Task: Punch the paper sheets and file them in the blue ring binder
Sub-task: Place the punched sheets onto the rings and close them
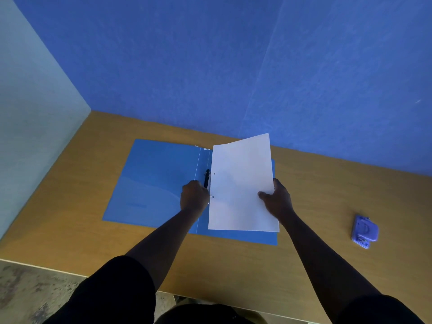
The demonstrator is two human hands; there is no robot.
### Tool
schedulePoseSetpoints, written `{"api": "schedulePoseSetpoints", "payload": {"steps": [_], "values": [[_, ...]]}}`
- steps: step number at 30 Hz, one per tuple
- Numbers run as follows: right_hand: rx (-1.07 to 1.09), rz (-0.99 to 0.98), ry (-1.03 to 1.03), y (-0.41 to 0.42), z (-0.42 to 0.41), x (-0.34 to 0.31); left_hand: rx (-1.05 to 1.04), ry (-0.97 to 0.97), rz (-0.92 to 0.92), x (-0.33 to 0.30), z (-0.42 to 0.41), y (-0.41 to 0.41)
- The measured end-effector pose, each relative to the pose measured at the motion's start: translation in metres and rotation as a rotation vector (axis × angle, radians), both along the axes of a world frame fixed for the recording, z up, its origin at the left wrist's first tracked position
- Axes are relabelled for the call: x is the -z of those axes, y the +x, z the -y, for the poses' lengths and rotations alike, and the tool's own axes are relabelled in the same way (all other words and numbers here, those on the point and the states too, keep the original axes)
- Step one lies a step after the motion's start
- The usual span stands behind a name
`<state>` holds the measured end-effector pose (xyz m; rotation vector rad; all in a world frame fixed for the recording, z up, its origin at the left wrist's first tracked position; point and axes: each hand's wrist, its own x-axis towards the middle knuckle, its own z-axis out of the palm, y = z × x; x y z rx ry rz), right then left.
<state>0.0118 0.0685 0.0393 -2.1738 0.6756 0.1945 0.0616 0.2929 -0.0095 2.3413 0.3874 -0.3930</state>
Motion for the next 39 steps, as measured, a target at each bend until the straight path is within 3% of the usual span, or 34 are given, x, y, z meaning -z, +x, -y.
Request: {"api": "schedulePoseSetpoints", "payload": {"steps": [3,7,18,26,39], "values": [[-0.008,0.005,0.025,0.001,0.001,0.001,0.093,0.044,0.032,-0.006,0.005,0.018],[-0.011,-0.001,0.036,0.004,0.003,0.006,0.155,-0.039,-0.034,-0.01,0.013,0.037],[0.021,-0.027,0.083,0.009,0.008,0.017,-0.203,-0.306,-0.089,-0.002,0.024,0.041],[0.02,-0.041,0.139,0.01,0.015,0.023,-0.41,-0.501,-0.255,-0.002,0.019,0.05],[0.013,-0.012,0.274,-0.003,0.02,0.031,-0.296,-0.515,-0.343,-0.008,0.015,0.057]]}}
